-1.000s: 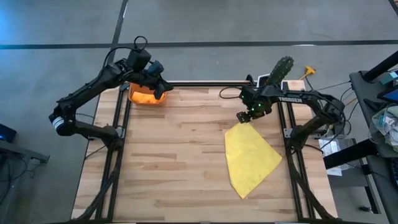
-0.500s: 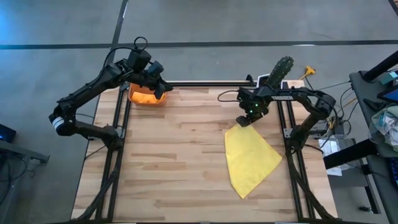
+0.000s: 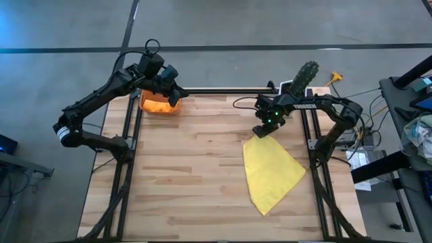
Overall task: Roll microfiber towels into tight, uniform cylinder then place into a basket
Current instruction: Fold the yellow towel
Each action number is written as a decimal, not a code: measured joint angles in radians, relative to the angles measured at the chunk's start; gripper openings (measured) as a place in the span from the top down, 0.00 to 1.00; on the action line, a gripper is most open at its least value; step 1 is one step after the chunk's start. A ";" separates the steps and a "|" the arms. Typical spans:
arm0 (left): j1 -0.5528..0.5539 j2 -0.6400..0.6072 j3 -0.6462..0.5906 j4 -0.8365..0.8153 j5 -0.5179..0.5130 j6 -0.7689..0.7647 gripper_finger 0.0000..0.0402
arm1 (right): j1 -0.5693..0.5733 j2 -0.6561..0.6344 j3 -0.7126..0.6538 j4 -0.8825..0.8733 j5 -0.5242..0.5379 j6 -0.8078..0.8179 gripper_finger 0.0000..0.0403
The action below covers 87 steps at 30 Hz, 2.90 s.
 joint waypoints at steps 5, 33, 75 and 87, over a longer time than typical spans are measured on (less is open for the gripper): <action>0.000 0.000 -0.002 0.028 0.000 0.000 0.87 | 0.001 -0.011 0.010 0.001 0.008 -0.014 0.67; -0.064 0.245 0.051 0.656 0.200 -0.313 0.84 | 0.043 -0.311 0.402 0.006 0.112 -0.120 0.98; -0.083 0.341 0.165 0.757 0.355 -0.233 0.50 | 0.131 0.067 1.223 -0.193 -0.090 -0.255 0.98; -0.098 0.343 0.165 0.693 0.319 -0.241 0.64 | 0.131 0.067 1.215 -0.166 -0.055 -0.209 0.98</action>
